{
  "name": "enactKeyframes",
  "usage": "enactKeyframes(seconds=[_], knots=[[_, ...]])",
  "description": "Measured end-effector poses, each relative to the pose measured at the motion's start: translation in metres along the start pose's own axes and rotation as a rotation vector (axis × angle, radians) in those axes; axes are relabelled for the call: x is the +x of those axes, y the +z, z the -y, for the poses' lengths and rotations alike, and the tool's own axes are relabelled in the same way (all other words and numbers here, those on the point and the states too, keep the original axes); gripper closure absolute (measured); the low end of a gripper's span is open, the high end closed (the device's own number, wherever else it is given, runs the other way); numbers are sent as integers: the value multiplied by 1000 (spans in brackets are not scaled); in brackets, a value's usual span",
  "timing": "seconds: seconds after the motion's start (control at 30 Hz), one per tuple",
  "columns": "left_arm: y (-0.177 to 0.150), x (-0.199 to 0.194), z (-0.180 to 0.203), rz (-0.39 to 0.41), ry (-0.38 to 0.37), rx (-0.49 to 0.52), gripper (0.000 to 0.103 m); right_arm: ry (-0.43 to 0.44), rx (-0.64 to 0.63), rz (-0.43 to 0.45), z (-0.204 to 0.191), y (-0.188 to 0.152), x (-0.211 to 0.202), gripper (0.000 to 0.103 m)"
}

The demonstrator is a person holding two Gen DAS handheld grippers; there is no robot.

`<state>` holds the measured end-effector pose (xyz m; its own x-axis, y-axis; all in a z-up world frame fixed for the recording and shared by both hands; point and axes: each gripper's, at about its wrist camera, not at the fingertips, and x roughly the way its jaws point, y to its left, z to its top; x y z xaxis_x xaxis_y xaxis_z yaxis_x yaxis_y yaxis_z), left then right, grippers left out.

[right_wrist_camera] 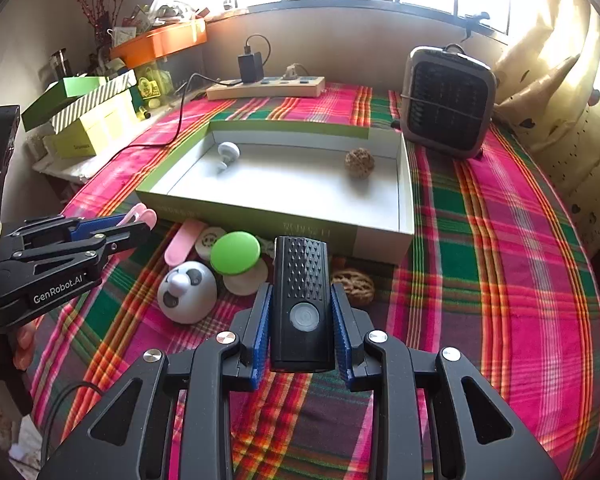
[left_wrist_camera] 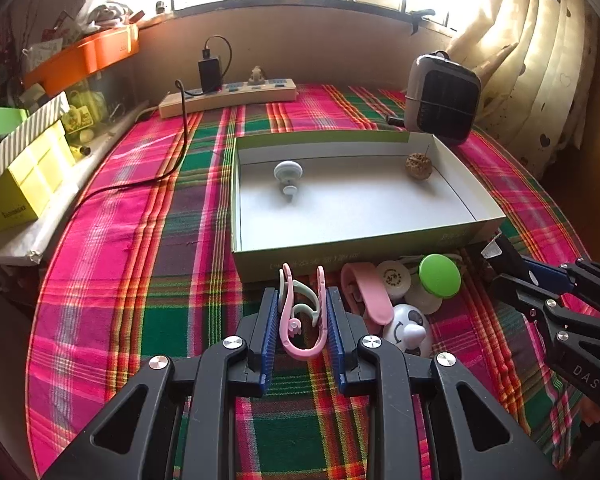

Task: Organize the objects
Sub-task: 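Lift the black remote and pink clip and carry both into the box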

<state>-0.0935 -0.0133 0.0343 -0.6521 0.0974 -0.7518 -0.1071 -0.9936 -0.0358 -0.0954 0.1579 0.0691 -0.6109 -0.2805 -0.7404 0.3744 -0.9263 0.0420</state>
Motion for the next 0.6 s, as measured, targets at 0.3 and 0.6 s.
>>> enactKeyframes(seconds=[0.3, 0.6], knots=[[19, -5, 2, 26, 13, 20, 82, 9, -38, 33, 2, 25, -5, 74], [38, 3, 1, 36, 13, 9, 82, 24, -57, 36, 10, 63, 6, 74]])
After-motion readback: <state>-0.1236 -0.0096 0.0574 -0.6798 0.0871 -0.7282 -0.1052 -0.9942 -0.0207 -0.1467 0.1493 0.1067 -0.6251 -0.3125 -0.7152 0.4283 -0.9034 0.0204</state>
